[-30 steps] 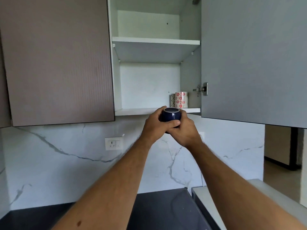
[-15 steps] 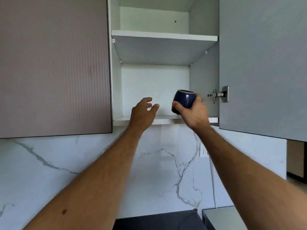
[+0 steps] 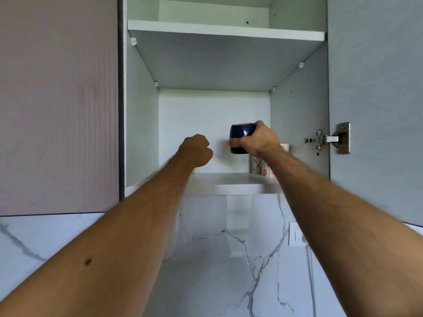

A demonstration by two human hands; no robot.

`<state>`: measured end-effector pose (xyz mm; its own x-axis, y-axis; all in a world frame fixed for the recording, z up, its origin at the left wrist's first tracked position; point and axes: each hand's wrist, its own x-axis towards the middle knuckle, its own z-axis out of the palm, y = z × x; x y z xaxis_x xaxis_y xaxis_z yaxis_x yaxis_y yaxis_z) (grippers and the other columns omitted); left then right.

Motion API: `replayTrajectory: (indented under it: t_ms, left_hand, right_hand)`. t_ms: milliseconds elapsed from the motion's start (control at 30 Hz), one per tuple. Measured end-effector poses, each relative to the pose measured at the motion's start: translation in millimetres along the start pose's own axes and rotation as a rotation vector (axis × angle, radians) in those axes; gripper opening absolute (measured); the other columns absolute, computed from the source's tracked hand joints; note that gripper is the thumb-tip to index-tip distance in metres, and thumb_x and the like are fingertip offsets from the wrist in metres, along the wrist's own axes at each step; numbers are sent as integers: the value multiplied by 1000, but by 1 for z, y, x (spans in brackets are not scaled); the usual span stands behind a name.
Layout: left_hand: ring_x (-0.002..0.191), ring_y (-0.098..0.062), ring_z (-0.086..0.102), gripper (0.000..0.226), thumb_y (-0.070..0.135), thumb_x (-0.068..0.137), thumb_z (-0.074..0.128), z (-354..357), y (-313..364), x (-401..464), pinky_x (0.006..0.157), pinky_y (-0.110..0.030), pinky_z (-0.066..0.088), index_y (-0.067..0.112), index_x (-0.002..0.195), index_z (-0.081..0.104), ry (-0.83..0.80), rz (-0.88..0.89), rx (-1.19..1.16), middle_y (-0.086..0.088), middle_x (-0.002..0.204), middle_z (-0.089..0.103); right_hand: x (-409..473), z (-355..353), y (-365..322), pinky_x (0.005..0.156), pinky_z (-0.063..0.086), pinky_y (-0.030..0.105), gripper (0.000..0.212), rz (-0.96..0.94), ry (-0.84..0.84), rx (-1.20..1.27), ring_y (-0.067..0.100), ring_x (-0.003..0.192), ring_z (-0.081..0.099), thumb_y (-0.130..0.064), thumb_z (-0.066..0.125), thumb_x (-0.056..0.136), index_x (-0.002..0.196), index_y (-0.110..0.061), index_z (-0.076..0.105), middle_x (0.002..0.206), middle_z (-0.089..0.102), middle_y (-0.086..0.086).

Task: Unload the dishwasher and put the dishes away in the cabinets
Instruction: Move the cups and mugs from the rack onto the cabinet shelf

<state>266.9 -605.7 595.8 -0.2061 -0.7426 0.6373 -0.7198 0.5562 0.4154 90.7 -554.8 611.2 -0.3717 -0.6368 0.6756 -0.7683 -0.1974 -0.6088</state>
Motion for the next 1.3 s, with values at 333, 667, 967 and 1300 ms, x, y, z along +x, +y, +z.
replayTrajectory:
  t_ms: [333,667,967,1300]
  left_hand:
    - [115,-30,56,36,25,93,51,44,-6,64,91,-31,46,10,125,58,-76,25,205,-9,131,58]
    - [113,-26,58,29,23,93,55,45,-19,67,98,-37,48,12,119,63,-166,81,252,-5,124,63]
    - [115,-26,57,34,19,95,45,48,-16,66,100,-40,48,15,124,62,-202,100,212,-5,128,62]
    - [117,-26,57,35,13,93,44,47,-15,62,102,-38,47,12,123,63,-231,103,194,-6,128,62]
  right_hand:
    - [69,42,6,83,53,37,91,73,-157,-161,28,109,56,-45,87,64,135,-16,38,123,51,8]
    - [68,52,26,77,60,41,78,55,-320,-322,28,73,71,-54,87,56,114,-15,52,104,63,7]
    - [70,52,33,91,47,40,70,-87,-378,-481,23,104,54,-55,81,67,124,-34,47,112,55,-2]
    - [65,50,37,95,47,48,74,-43,-417,-619,27,102,58,-60,81,66,122,-26,46,112,57,2]
